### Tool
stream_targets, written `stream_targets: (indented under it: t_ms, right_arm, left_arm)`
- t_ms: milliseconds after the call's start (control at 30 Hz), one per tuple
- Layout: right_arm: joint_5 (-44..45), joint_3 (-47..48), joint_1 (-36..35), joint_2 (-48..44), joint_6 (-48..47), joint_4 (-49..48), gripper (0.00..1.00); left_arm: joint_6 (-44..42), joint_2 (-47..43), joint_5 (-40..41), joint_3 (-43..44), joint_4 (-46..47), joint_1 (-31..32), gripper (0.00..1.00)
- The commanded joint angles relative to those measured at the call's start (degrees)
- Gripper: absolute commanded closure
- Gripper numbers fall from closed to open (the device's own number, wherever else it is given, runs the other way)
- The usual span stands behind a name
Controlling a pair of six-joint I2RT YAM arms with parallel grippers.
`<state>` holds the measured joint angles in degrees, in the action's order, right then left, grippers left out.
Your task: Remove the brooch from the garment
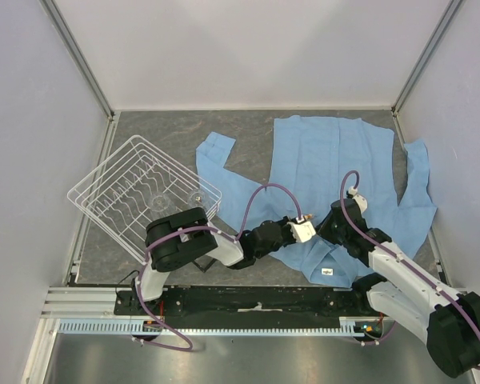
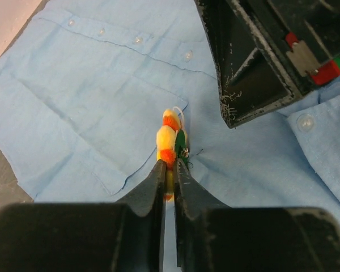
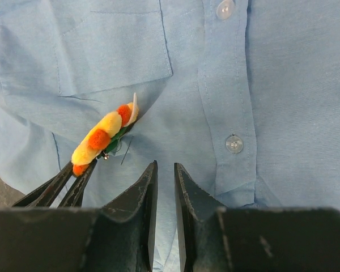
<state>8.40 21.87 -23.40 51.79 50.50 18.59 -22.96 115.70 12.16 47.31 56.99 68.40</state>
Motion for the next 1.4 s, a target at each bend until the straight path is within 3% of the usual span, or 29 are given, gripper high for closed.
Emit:
stream_targets:
  t_ms: [0,133,267,533,867,1133,1367]
  right_arm:
    - [-0.49,0.28,0.19,-0.73,-0.84,-0.57,0.75]
    - [-0.93,0.37,0.11,-0.11,-1.54,-1.01,0.75]
    - [-1.20,0.37,0.11,0.24,-1.90,-1.45,0.75]
    - [-1.46,0.28,0.19,-0.37,-2.34,-1.63,0.75]
    - [-1.28,0.11,0.19,-0.29,-2.60,-1.63,0.75]
    - [-1.55,-0.16,0.37,-0.46,-2.78,-1.71,0.75]
    - [-1.72,-0.25,0.46,-0.46,-2.86,-1.89,0.75]
  left_arm:
    - [7.49,-2.58,2.95,1.73,-0.92,0.33,0.83]
    - [9.16,-2.58,2.96,2.00,-0.74,0.24,0.67]
    - [9.86,-1.80,2.43,2.96,-1.62,0.24,0.60]
    - [12.32,-0.39,2.16,6.13,-5.31,-0.81,0.66]
    - [17.77,0.32,0.84,8.59,-11.46,-1.78,0.66]
    - [24.98,-0.12,-2.23,9.03,-13.75,-3.45,0.53]
    - [27.26,0.75,-4.43,10.17,-14.98,-4.94,0.53]
